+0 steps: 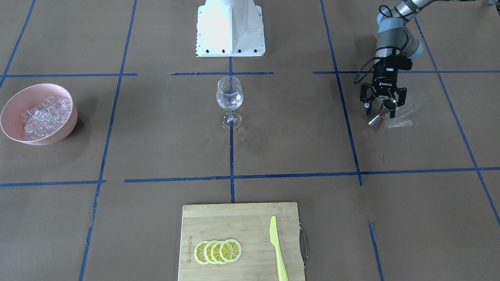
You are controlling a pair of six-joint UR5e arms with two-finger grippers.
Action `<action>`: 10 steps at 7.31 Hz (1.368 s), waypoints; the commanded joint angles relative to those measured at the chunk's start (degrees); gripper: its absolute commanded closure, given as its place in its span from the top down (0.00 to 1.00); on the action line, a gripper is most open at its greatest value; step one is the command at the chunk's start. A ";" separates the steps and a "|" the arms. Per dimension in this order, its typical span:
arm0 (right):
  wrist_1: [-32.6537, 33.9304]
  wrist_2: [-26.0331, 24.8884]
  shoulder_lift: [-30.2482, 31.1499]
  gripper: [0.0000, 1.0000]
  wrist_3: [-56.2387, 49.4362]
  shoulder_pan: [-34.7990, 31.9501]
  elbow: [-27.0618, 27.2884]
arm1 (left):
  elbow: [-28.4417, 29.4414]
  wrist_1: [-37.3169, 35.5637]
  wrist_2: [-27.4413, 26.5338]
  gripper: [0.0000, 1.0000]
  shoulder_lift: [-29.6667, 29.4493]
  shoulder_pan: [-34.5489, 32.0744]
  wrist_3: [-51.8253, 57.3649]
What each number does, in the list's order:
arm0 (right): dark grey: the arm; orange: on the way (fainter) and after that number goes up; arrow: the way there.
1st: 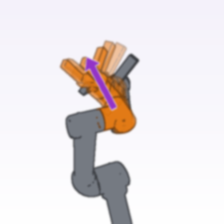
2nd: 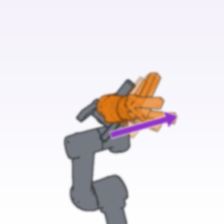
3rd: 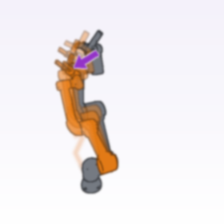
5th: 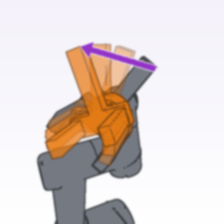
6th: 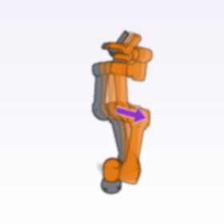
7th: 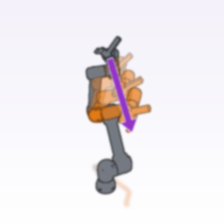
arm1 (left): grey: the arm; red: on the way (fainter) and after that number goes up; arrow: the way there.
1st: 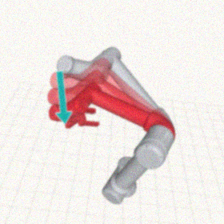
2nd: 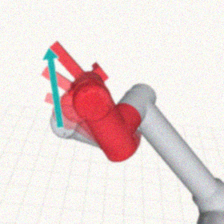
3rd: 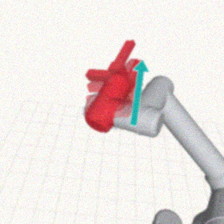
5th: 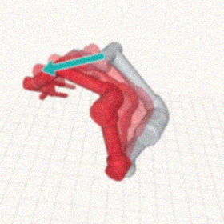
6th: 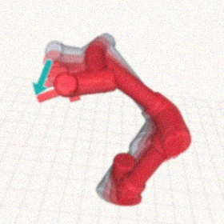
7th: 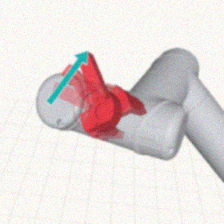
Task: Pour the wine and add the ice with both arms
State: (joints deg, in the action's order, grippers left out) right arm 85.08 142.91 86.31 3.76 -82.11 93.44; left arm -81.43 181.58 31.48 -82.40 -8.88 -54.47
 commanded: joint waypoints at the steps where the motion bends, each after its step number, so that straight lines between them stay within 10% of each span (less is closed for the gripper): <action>1: 0.00 0.00 -0.09 1.00 -0.07 -0.07 -0.01 | 0.04 0.00 -0.89 0.78 -0.13 -0.17 -0.02; 5: 0.00 0.00 -0.09 1.00 -0.16 0.02 -0.36 | 0.13 0.18 -3.44 0.73 -0.57 -0.08 -0.02; 10: 0.00 0.00 -0.09 1.00 -0.07 0.02 -0.54 | 0.40 0.27 -3.27 0.35 -1.01 0.09 0.59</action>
State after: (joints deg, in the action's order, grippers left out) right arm 85.08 142.89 86.22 3.62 -82.09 92.95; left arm -81.10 181.84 28.08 -83.34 -8.85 -53.94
